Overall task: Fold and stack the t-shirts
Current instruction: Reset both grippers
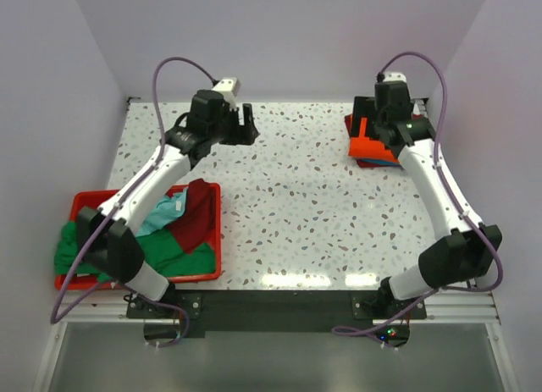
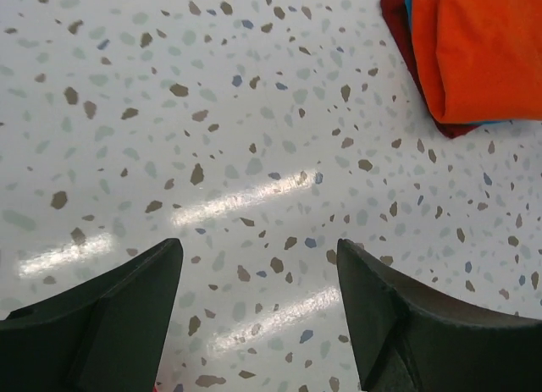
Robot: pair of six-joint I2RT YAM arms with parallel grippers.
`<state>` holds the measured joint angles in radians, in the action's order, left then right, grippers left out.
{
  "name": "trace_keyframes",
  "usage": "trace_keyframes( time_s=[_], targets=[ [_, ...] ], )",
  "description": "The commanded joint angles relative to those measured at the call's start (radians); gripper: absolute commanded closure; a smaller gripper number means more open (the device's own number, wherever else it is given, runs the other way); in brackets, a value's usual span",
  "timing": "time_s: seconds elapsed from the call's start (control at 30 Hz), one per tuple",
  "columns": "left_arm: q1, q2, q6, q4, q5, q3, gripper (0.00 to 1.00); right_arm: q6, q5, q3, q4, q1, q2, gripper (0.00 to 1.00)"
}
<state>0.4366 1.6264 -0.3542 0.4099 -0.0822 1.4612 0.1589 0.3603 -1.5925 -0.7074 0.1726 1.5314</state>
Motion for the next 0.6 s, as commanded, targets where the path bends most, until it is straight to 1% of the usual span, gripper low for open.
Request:
trace_keyframes(
  time_s=[0.0, 0.13, 0.17, 0.27, 0.4, 0.43, 0.57],
  targets=[
    [-0.006, -0.158, 0.043, -0.089, 0.18, -0.065, 0.21, 0.119, -0.053, 0.078, 0.009, 0.082, -0.089, 0.01],
    [-0.006, -0.281, 0.052, -0.1, 0.266, -0.197, 0.14, 0.267, -0.084, 0.199, 0.011, 0.169, -0.163, 0.01],
    [-0.006, -0.316, 0.055, -0.091, 0.285, -0.212, 0.1, 0.289, -0.087, 0.239, 0.003, 0.183, -0.174, 0.01],
    [-0.006, -0.359, 0.046, -0.007, 0.346, -0.248, 0.07, 0.352, -0.089, 0.29, -0.032, 0.241, -0.204, 0.01],
    [-0.006, -0.437, 0.023, 0.007, 0.421, -0.306, 0.06, 0.364, -0.067, 0.275, -0.079, 0.277, -0.227, 0.01],
    [-0.006, -0.454, 0.023, -0.005, 0.424, -0.346, 0.06, 0.344, -0.067, 0.275, -0.073, 0.281, -0.234, 0.01],
    [-0.006, -0.51, 0.023, -0.034, 0.444, -0.392, 0.04, 0.271, -0.063, 0.345, -0.018, 0.286, -0.263, 0.01]
  ],
)
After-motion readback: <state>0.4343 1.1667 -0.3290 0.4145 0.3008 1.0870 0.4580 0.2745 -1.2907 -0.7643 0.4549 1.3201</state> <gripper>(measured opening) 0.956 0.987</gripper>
